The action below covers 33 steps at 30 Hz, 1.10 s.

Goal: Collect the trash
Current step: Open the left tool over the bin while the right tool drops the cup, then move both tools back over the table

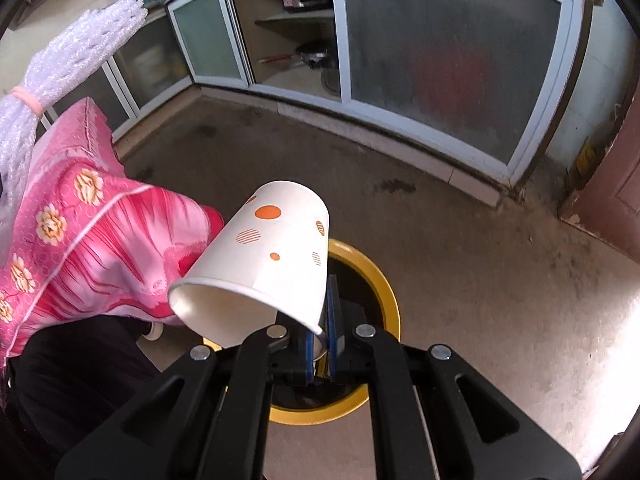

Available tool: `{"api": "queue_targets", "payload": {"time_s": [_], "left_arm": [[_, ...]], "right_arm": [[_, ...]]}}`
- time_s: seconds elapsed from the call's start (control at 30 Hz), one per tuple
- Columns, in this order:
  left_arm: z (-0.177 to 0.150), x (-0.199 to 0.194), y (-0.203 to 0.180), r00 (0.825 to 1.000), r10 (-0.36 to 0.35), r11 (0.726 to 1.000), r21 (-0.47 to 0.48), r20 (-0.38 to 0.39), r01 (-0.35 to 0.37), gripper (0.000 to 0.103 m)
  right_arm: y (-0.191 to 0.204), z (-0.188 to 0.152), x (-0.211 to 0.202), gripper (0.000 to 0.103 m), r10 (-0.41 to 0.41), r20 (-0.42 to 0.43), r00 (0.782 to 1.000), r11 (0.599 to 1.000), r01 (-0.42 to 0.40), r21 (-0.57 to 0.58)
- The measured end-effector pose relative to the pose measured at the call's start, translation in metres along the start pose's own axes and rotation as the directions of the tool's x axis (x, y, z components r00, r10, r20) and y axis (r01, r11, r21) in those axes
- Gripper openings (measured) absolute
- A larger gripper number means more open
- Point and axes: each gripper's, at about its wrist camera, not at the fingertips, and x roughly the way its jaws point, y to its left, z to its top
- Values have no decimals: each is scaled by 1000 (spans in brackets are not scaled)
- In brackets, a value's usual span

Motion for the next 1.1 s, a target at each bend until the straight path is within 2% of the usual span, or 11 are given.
{"api": "queue_targets", "payload": {"time_s": [0.23,0.27,0.33,0.37,0.43,0.5,0.57,0.67,0.77,0.9,1.1], "left_arm": [[-13,48,2,993,-2,1000,-11,-120,1,24],[-16,54,4,991,5,1000,-13,-132,-7,32],[-19,63,6,988,20,999,-22,-150,-24,60],[-20,66,9,988,25,999,-32,-151,-31,79],[-23,70,13,988,3,999,-51,-156,-11,86],[-25,75,15,983,-12,998,-60,-181,1,93],[-28,79,22,978,-20,997,-83,-207,3,94],[-30,75,32,976,-60,990,-138,-209,31,94],[-28,58,37,984,-78,987,-155,-162,53,94],[-26,28,51,993,-64,983,-179,-102,45,94],[-43,-43,94,1000,9,966,-259,-5,-10,94]], "right_arm": [[-3,-4,15,5,-18,-59,998,1000,18,0],[-4,-4,18,5,-22,-77,997,1000,22,4],[-6,-5,24,6,-26,-109,994,1000,26,3],[-7,-7,29,7,-39,-135,990,999,38,-9],[-10,-11,34,17,-55,-158,986,998,53,-16],[-13,-15,38,43,-58,-180,982,998,56,-16],[-17,-17,34,54,-59,-168,984,998,61,4],[-20,-16,27,54,-78,-151,986,997,81,13],[-22,-13,19,54,-78,-125,989,996,82,26],[-12,0,-1,54,-92,-30,995,996,92,-10],[23,26,-32,54,-8,107,994,995,18,-94]]}}
